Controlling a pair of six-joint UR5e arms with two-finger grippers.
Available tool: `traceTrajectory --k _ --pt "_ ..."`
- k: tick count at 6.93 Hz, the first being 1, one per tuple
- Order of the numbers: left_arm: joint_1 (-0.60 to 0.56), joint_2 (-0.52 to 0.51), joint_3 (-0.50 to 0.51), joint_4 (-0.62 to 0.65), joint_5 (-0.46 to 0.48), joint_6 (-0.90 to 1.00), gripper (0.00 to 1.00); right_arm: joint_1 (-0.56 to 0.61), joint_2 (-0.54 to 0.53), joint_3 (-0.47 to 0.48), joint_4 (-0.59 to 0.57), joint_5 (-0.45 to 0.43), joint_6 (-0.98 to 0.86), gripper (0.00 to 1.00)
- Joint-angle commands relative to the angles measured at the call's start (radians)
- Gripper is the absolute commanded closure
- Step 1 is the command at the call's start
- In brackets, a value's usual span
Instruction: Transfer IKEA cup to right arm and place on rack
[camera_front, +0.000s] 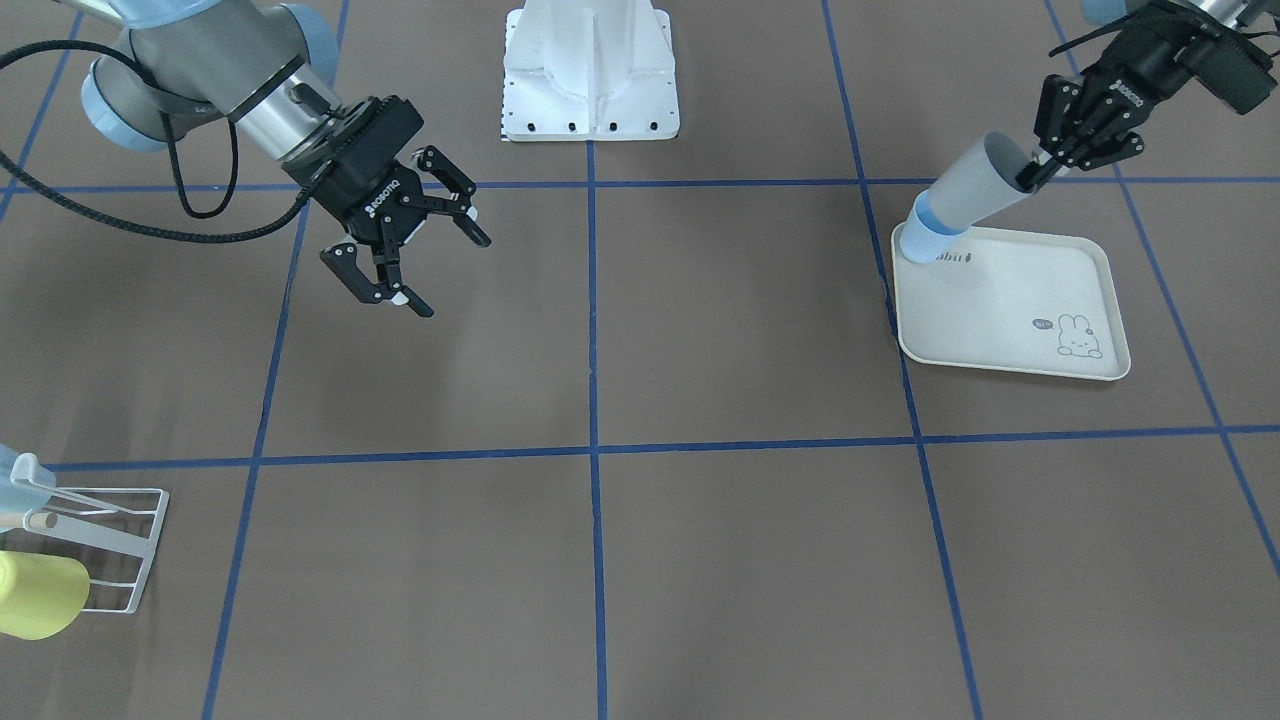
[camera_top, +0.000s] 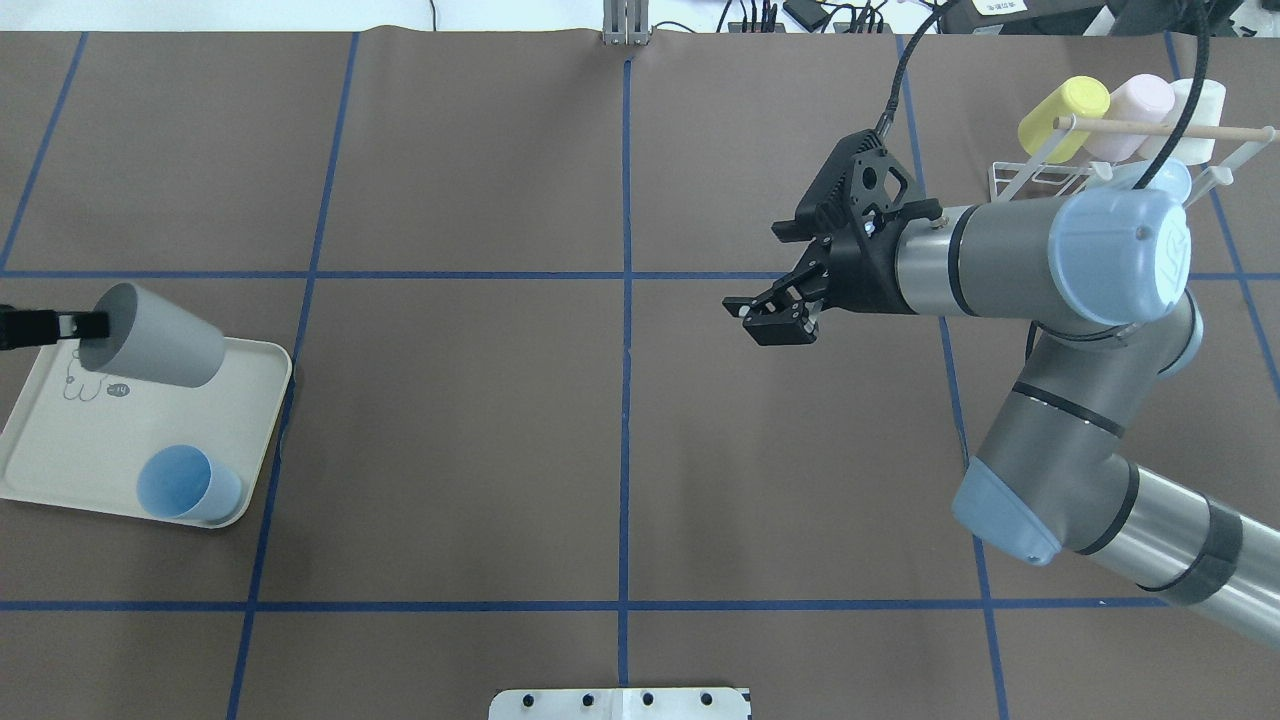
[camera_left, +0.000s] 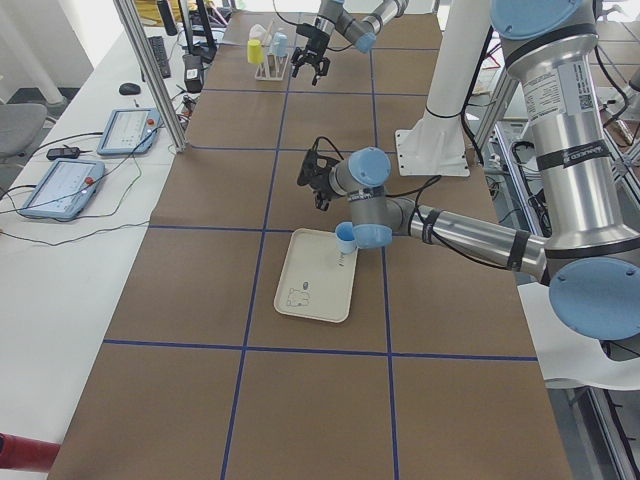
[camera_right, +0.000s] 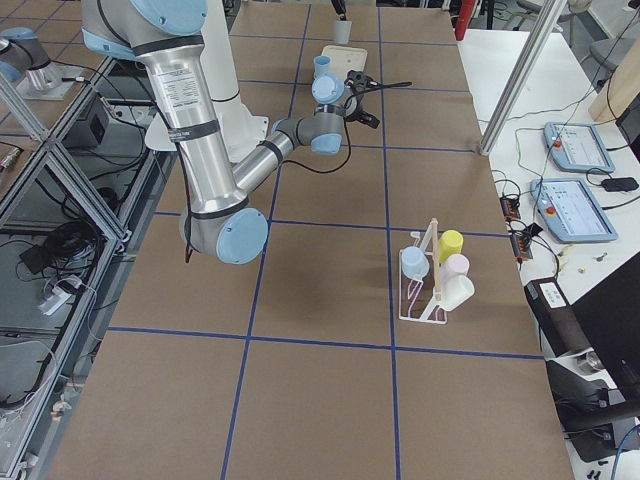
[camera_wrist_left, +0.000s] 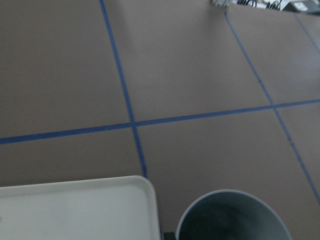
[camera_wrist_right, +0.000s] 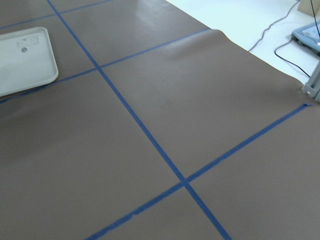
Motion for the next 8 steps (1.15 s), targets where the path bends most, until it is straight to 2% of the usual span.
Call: traceTrajectory --k 1,2,3,4,7,8 --pt "0.032 -0.199 -0.020 0.024 -0.024 -0.248 1.00 -0.137 0.004 -0.031 0.200 -0.156 0.020 0.00" --pt "0.081 -0.260 -0.014 0.027 -0.006 -0.310 1.00 -0.194 0.036 -0.051 0.259 -0.191 0.019 0.00" --pt "0.129 -0.323 -0.011 0.053 0.028 -0.333 1.00 -0.229 0.091 -0.063 0.259 -0.195 0.010 0.00" --pt "0.164 -0.368 -0.009 0.086 0.053 -0.351 1.00 -0.242 0.094 -0.089 0.269 -0.192 0.010 0.00" --pt "0.242 -0.410 -0.005 0.122 0.108 -0.355 1.00 -0.265 0.096 -0.135 0.426 -0.192 -0.036 0.01" --pt "0.268 -0.419 -0.005 0.125 0.111 -0.353 1.00 -0.267 0.105 -0.134 0.428 -0.192 -0.036 0.00"
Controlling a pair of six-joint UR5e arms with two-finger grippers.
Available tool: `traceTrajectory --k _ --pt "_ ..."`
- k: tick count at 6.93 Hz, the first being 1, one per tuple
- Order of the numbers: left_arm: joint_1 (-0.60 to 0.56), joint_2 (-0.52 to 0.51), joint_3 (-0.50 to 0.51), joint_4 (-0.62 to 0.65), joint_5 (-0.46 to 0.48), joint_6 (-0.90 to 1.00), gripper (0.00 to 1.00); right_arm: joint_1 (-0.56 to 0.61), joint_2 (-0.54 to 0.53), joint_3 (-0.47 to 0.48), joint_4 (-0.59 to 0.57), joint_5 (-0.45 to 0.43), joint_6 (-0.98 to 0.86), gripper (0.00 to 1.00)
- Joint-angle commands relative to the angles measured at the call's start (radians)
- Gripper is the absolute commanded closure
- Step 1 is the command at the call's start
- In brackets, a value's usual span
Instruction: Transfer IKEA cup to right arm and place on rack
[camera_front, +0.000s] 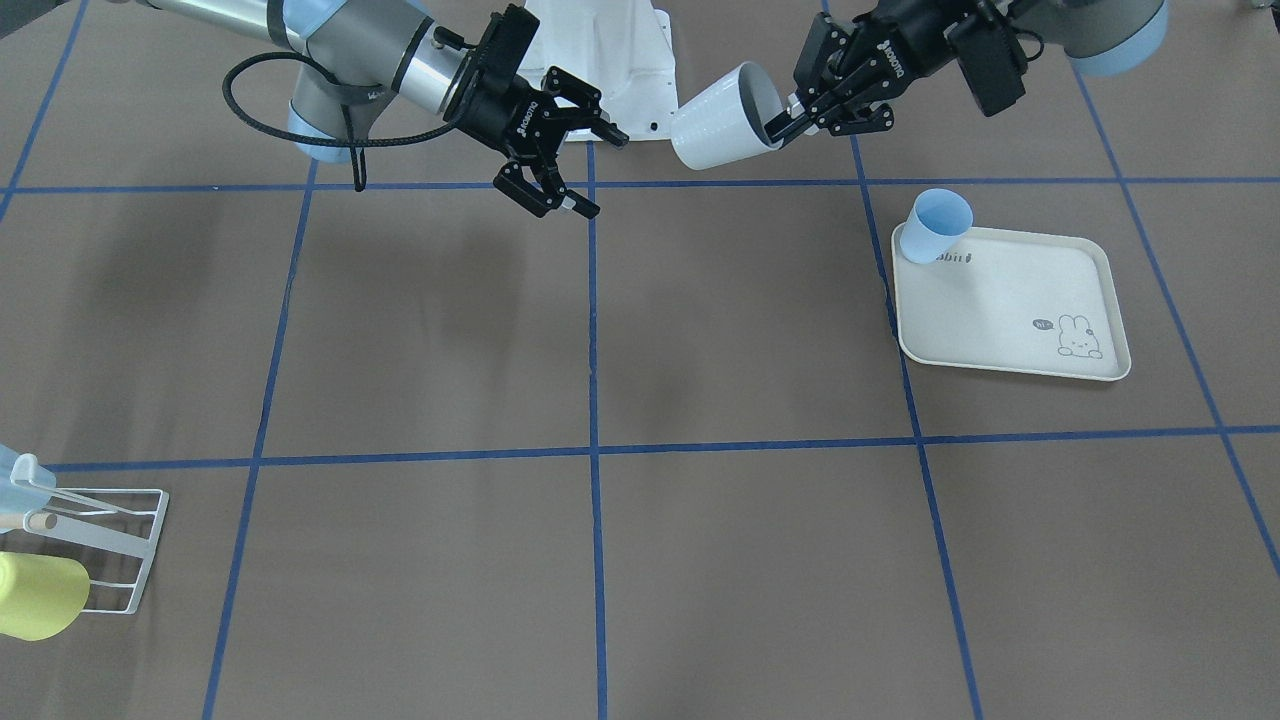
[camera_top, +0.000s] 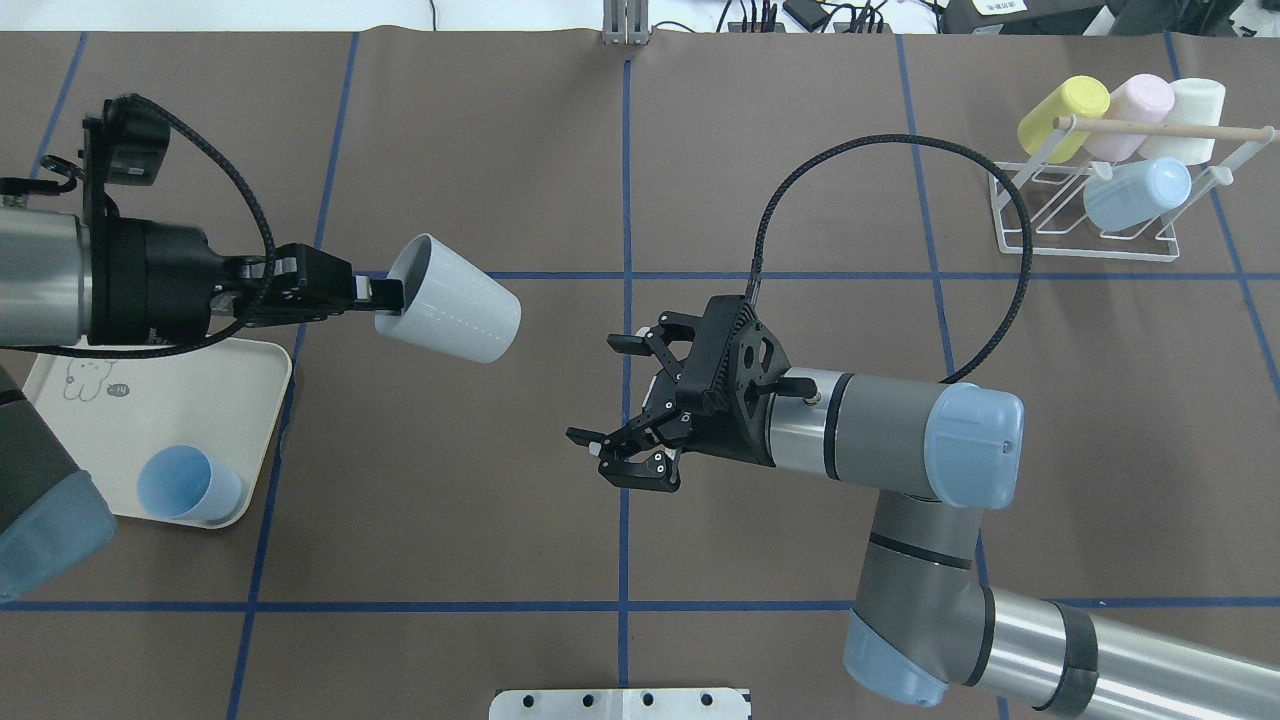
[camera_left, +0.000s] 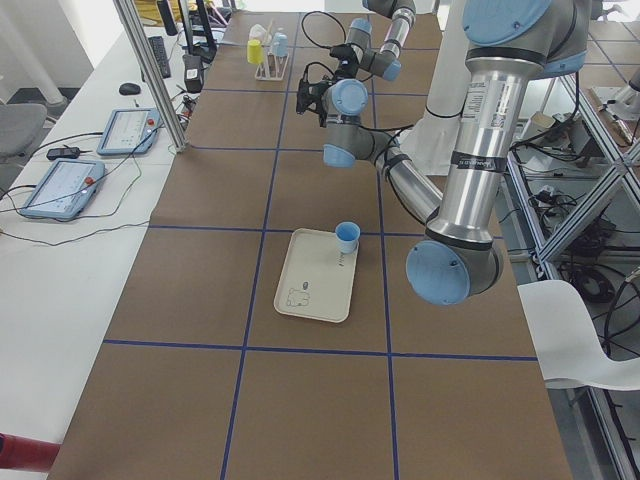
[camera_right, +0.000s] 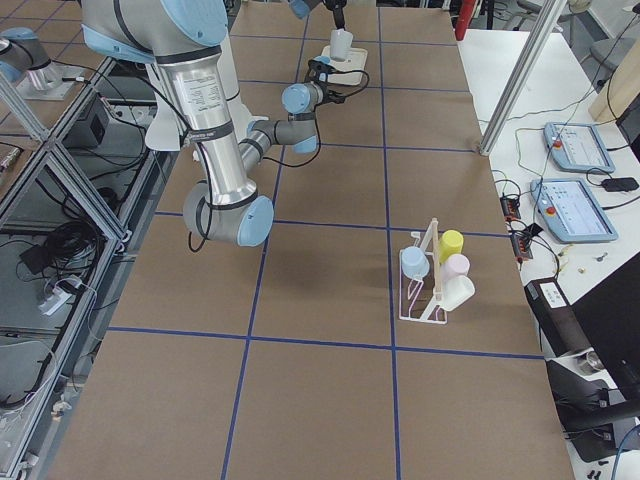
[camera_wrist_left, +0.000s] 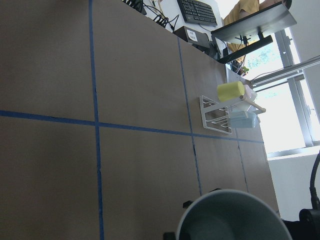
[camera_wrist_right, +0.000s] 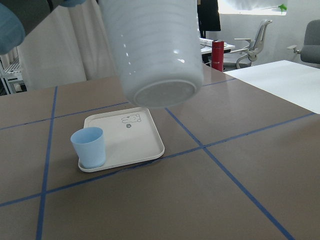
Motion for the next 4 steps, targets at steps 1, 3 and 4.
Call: traceTrajectory --k 1,3,4 --pt "0.067 -0.021 0.001 0.009 0.056 0.001 1.00 -0.002 0.018 -0.007 0.023 -0.002 -0.005 0.00" --pt "0.105 -0.048 0.018 0.012 0.098 -0.001 1.00 -0.002 0.018 -0.006 0.023 -0.002 -0.005 0.00" --pt "0.107 -0.056 0.037 0.012 0.107 -0.001 1.00 -0.002 0.018 -0.004 0.023 -0.002 -0.005 0.00"
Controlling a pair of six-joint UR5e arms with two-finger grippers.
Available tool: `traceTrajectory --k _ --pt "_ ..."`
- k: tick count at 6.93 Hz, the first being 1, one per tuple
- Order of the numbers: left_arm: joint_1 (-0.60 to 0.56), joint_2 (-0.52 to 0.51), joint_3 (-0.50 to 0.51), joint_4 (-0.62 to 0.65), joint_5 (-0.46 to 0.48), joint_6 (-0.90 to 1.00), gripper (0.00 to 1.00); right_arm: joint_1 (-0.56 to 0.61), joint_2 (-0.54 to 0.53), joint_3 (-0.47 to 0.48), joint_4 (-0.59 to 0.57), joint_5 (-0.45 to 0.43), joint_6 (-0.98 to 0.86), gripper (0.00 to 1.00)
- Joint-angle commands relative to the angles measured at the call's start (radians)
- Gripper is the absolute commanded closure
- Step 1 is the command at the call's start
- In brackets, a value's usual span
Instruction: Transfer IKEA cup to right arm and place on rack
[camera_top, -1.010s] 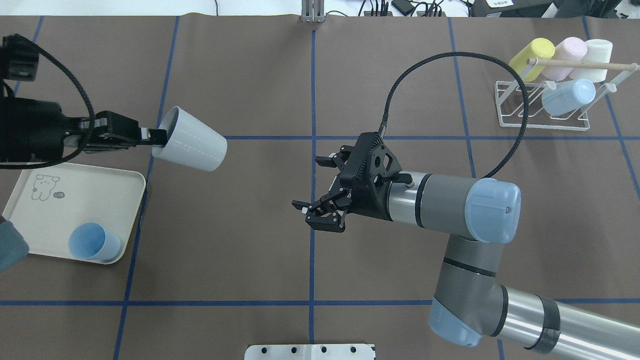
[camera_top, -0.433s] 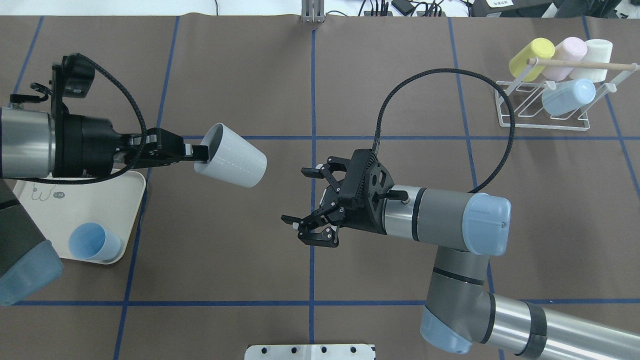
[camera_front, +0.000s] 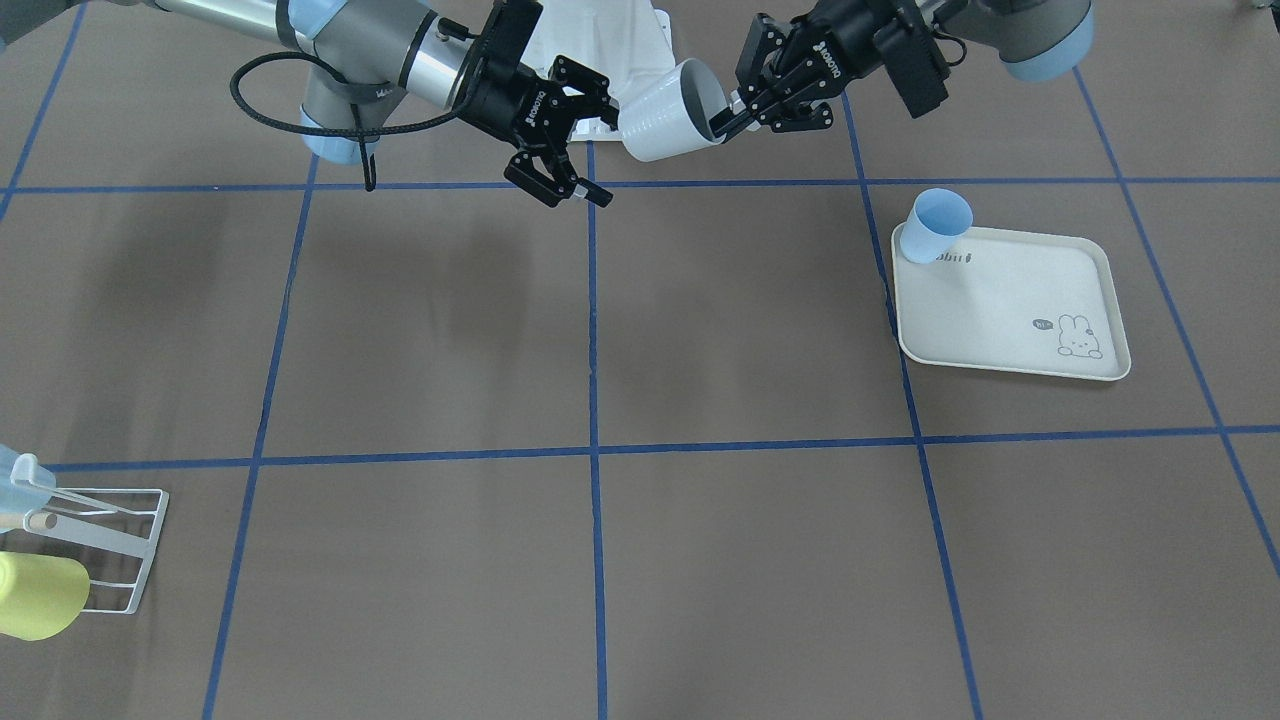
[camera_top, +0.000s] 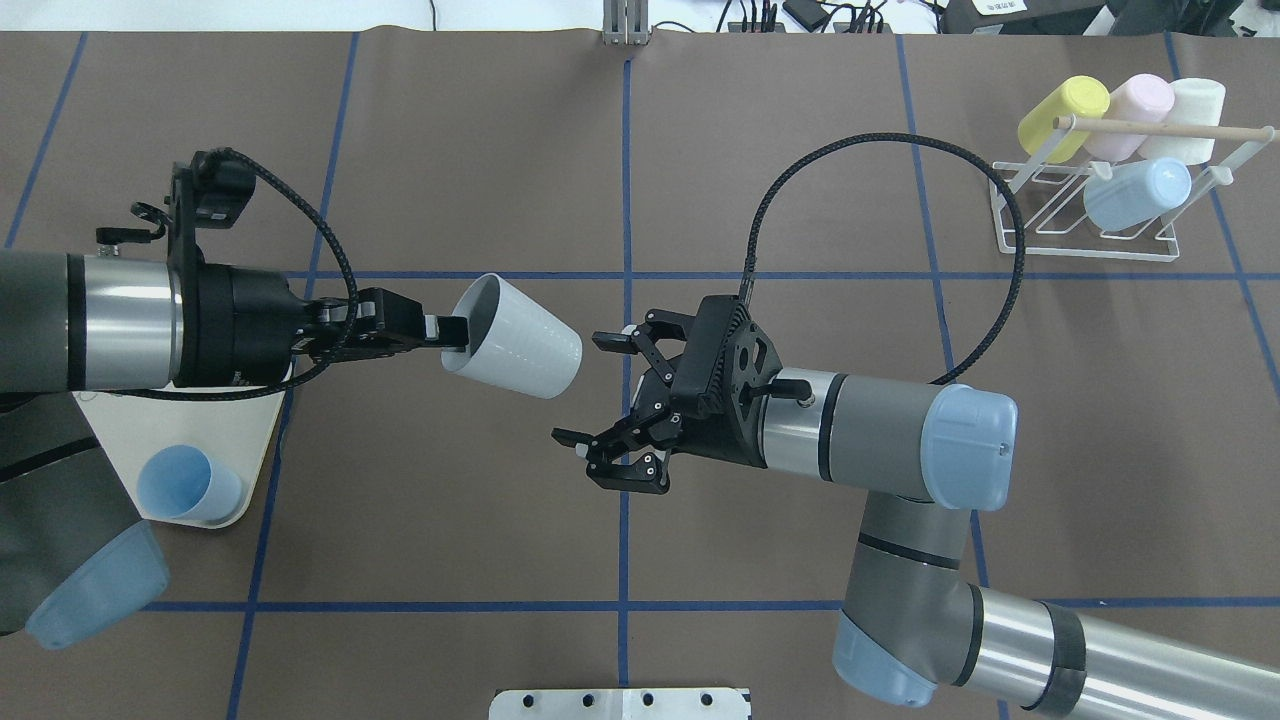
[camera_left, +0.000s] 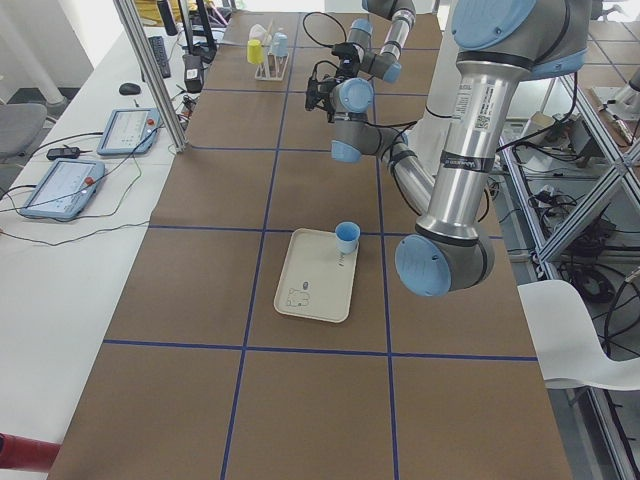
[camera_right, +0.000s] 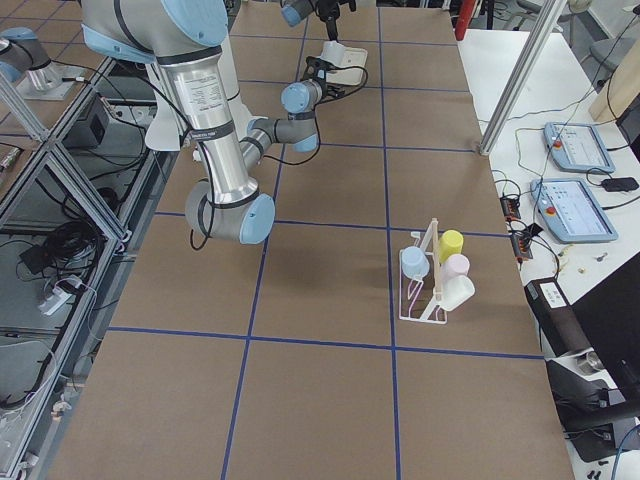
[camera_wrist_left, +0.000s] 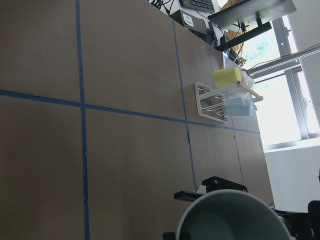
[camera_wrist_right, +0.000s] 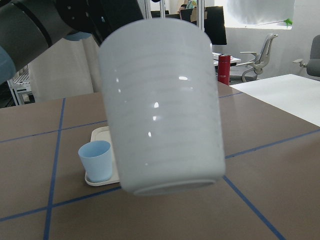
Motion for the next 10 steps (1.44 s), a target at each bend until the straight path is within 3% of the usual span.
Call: traceTrajectory --k 1,10 --pt "0.017 -0.023 0.033 0.001 0.032 0.000 1.00 0.000 0.002 0.003 0.003 0.000 0.000 0.00" --pt "0.066 -0.030 0.052 0.001 0.030 0.003 1.00 0.003 0.014 0.006 0.000 -0.032 -0.002 0.01"
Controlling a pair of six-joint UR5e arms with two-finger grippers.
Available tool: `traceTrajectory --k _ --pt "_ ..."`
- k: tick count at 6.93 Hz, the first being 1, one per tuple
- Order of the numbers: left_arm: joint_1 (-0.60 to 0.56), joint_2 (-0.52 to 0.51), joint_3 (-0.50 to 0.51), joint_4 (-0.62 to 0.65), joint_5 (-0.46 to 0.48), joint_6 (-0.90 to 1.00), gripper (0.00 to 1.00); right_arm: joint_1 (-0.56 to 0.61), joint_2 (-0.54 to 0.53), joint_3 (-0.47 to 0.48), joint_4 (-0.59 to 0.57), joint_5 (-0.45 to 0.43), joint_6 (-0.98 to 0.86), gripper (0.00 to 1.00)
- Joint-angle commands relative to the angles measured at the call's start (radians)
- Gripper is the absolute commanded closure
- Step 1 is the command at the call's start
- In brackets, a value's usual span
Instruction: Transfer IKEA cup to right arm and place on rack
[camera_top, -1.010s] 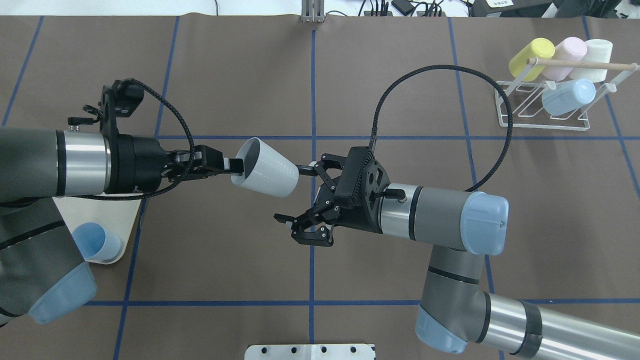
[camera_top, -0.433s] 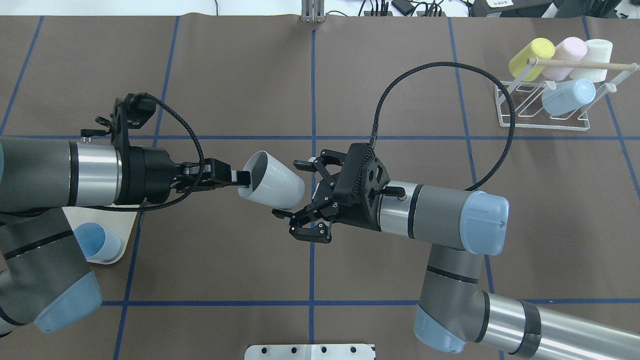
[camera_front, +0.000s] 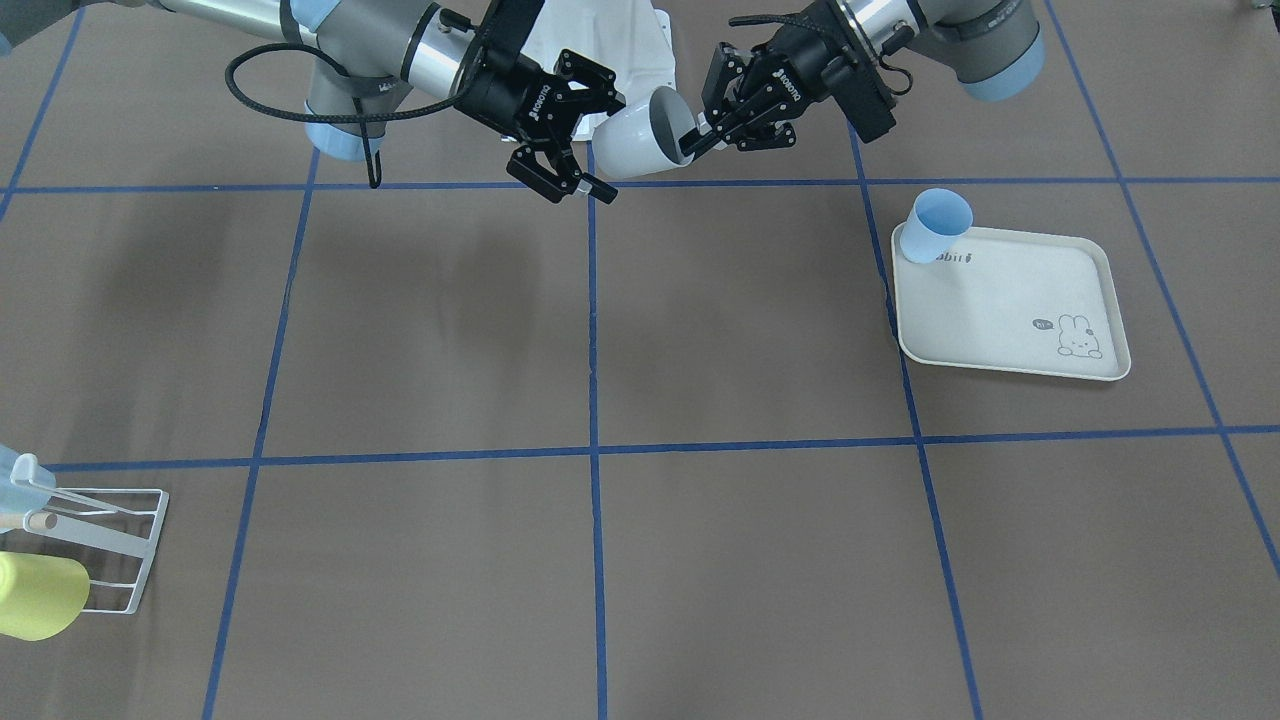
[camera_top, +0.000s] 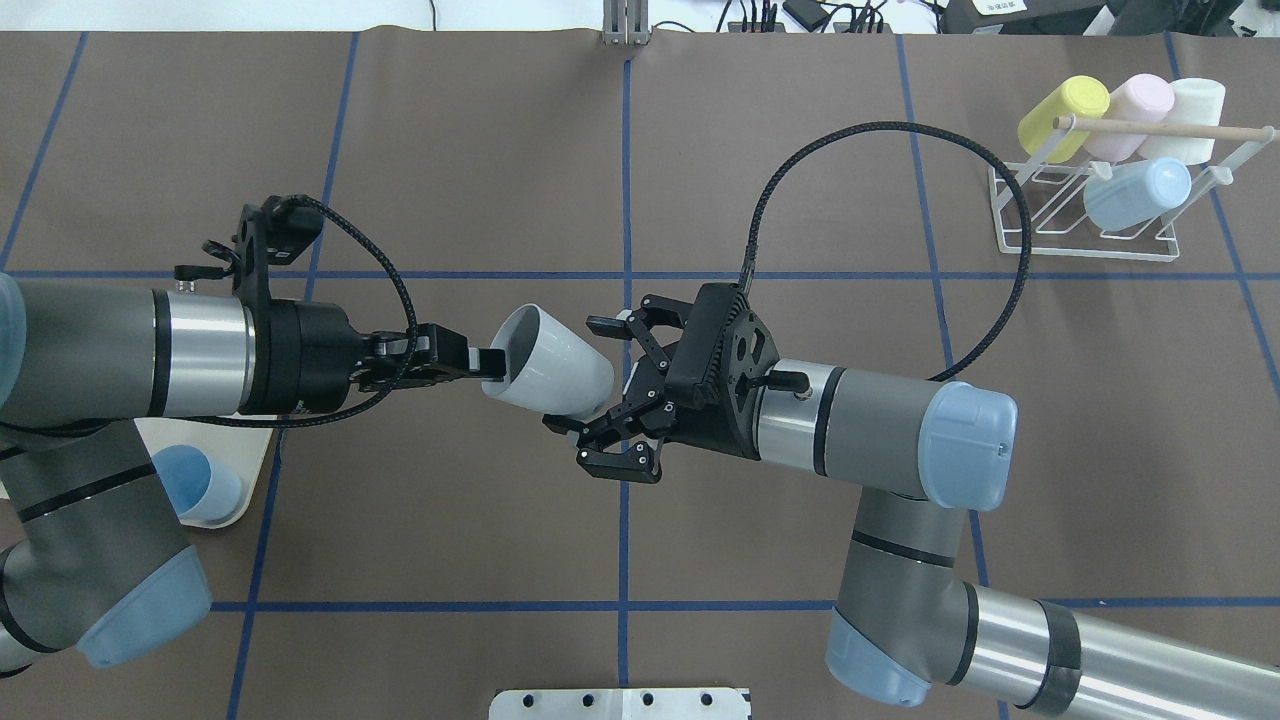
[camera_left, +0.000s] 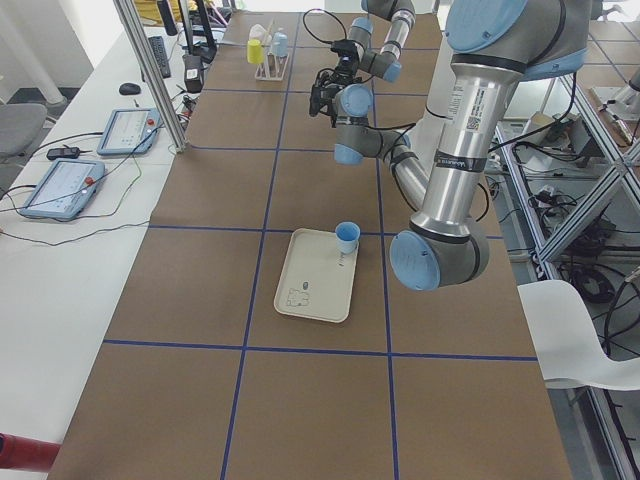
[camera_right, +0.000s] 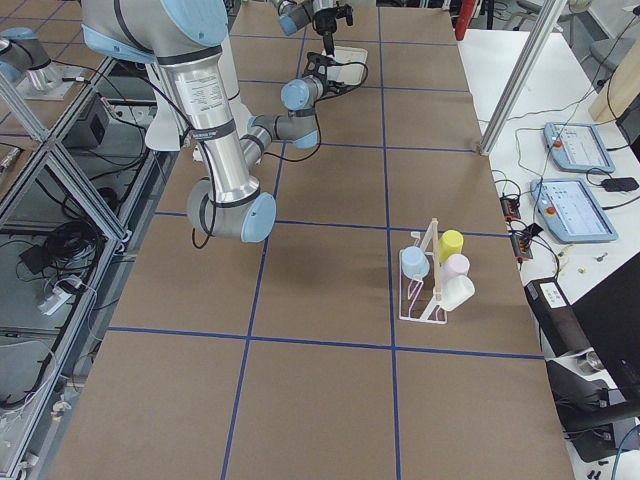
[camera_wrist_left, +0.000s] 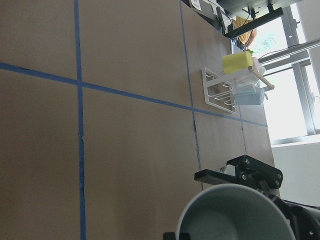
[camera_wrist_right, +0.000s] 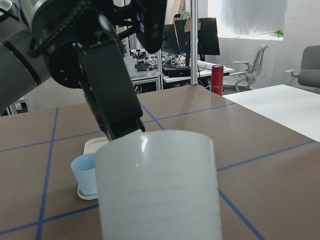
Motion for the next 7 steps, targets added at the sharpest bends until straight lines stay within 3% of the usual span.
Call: traceTrajectory --k 1,3,5,6,7 --pt "0.003 -0.003 0.001 0.000 -0.001 0.000 1.00 0.003 0.000 0.000 0.000 0.001 -0.002 0.04" --pt "0.003 -0.003 0.003 0.000 -0.001 0.001 1.00 0.004 0.000 0.001 0.000 0.002 -0.010 0.36" --pt "0.003 -0.014 0.006 0.001 -0.006 0.001 1.00 0.004 -0.003 0.001 0.000 0.002 -0.010 0.60" --pt "0.003 -0.017 0.005 0.000 -0.006 0.001 0.64 0.004 -0.004 0.001 0.000 0.002 -0.010 0.65" --pt "-0.001 -0.017 0.002 -0.002 0.000 0.003 0.01 0.004 -0.007 0.000 0.000 0.002 -0.010 0.67"
